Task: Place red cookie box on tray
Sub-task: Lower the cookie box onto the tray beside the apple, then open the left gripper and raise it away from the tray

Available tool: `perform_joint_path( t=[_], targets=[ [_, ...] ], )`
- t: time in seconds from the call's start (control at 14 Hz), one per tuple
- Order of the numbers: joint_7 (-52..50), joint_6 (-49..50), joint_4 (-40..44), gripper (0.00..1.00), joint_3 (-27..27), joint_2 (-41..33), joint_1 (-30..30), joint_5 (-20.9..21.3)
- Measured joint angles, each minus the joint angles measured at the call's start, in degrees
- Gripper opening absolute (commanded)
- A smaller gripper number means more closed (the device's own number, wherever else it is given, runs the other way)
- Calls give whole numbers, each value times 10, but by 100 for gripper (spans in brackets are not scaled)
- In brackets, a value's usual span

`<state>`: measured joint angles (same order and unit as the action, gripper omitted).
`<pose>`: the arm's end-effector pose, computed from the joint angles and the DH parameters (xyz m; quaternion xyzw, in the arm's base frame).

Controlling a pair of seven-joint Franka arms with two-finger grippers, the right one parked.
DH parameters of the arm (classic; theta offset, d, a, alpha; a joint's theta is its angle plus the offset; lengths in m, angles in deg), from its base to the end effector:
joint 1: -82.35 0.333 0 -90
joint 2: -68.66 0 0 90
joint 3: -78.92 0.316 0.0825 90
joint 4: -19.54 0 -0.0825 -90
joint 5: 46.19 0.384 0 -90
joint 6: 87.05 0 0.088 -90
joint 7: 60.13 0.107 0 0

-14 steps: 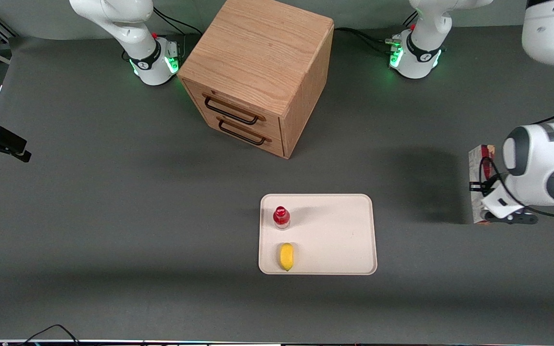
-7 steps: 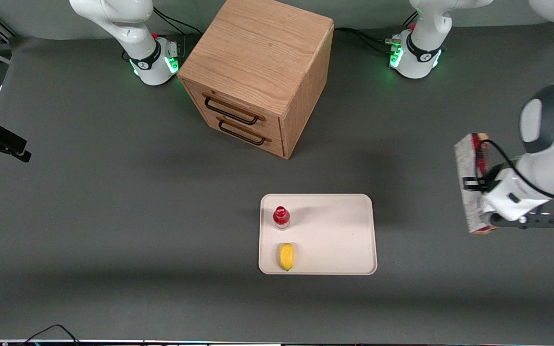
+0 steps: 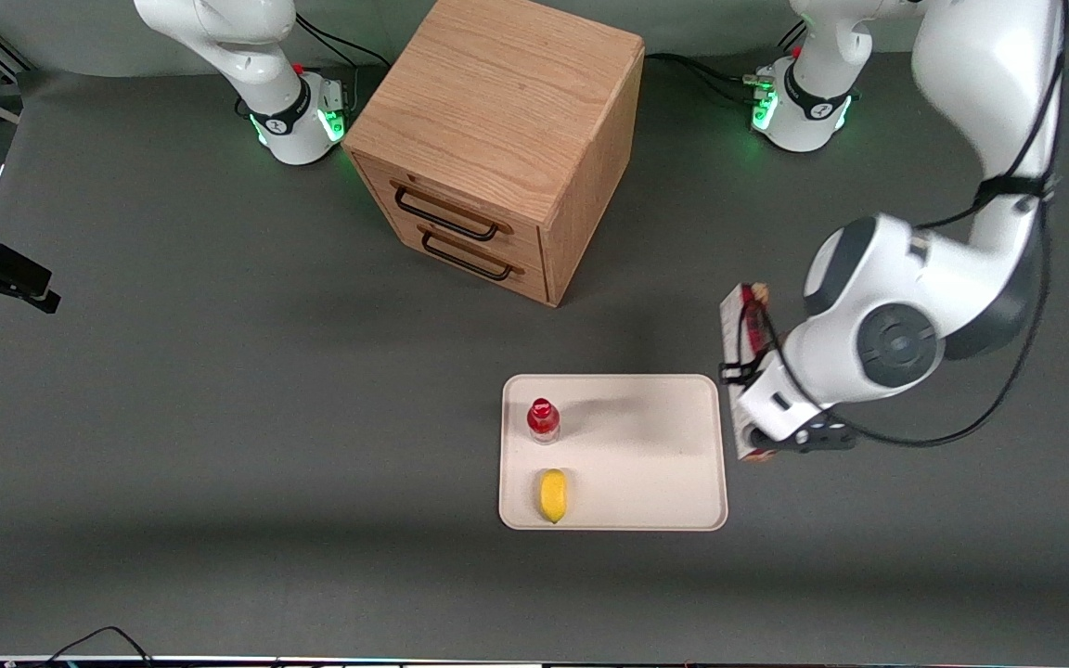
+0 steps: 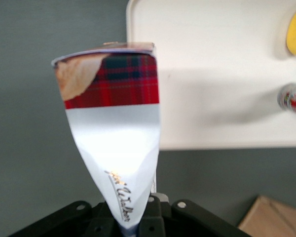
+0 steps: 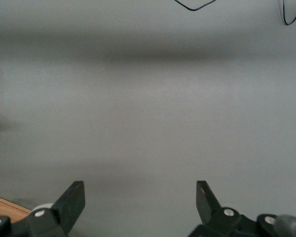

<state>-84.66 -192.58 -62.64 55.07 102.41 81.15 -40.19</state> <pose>0.6501 -0.2385 0.3609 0.9957 0.0020 -0.0874 0.0321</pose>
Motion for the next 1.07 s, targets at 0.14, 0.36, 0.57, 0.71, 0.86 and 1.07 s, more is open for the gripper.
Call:
perform_joint_path(
  t=[0.14,0.36,0.57,0.71,0.86,1.07],
  targets=[
    [-11,-70,0,0,-8,62,-3,24],
    [-14,-138,2,18,-10,129,-4,66],
    [-14,-155,3,100,-11,142,-4,81],
    [-14,-153,9,100,-12,141,-4,84],
    [-14,-120,21,100,-12,129,-1,84],
    [-14,-11,44,100,-12,68,7,79]
  ],
)
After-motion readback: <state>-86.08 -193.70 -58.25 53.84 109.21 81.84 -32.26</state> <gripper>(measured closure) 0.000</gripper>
